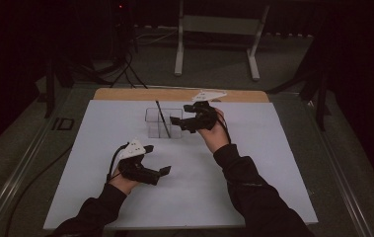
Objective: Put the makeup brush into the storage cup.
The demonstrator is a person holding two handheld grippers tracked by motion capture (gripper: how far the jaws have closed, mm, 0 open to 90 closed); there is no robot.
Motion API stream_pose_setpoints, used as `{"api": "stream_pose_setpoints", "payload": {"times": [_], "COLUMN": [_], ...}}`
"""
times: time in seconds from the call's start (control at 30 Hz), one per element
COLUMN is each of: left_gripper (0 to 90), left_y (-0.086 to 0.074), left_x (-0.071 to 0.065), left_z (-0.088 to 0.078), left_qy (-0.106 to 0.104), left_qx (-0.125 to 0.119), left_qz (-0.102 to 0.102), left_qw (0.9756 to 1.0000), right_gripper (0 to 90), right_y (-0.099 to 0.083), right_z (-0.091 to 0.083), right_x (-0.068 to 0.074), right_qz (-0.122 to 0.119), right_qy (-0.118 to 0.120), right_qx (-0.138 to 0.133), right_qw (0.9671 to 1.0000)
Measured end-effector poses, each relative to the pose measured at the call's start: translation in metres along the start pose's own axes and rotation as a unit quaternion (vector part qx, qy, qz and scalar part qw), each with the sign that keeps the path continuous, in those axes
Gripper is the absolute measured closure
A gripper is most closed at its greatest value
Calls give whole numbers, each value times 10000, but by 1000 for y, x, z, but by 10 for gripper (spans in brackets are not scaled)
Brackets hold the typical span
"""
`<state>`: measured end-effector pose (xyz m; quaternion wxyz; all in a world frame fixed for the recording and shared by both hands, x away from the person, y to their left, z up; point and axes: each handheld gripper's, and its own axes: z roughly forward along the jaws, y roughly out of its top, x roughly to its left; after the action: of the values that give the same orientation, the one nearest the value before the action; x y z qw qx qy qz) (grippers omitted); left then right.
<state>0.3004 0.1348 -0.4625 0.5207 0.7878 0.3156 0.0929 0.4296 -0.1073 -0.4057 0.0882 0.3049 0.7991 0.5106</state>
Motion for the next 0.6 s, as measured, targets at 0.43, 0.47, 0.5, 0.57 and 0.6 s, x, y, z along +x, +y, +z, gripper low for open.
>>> {"api": "stream_pose_setpoints", "payload": {"times": [0.43,0.47,0.5,0.57,0.6], "left_gripper": [6,6,6,6,6], "left_y": [-1,-2,-2,-3,-4], "left_x": [0,1,1,2,2], "left_z": [-12,-13,-14,-16,-17], "left_qy": [-106,-121,-126,-121,-134], "left_qx": [15,14,24,25,20], "left_qz": [26,13,11,7,-3], "left_qw": [9999,9999,9999,9999,9999], "right_gripper": [192,192,192,192,191], "right_y": [-23,-25,-27,-31,-33], "right_z": [-32,-35,-37,-42,-44], "right_x": [8,8,8,9,9], "right_qz": [-156,-135,-95,-51,-81], "right_qy": [224,226,262,307,311], "right_qx": [41,22,-1,11,29], "right_qw": [9996,9997,9996,9995,9995]}}
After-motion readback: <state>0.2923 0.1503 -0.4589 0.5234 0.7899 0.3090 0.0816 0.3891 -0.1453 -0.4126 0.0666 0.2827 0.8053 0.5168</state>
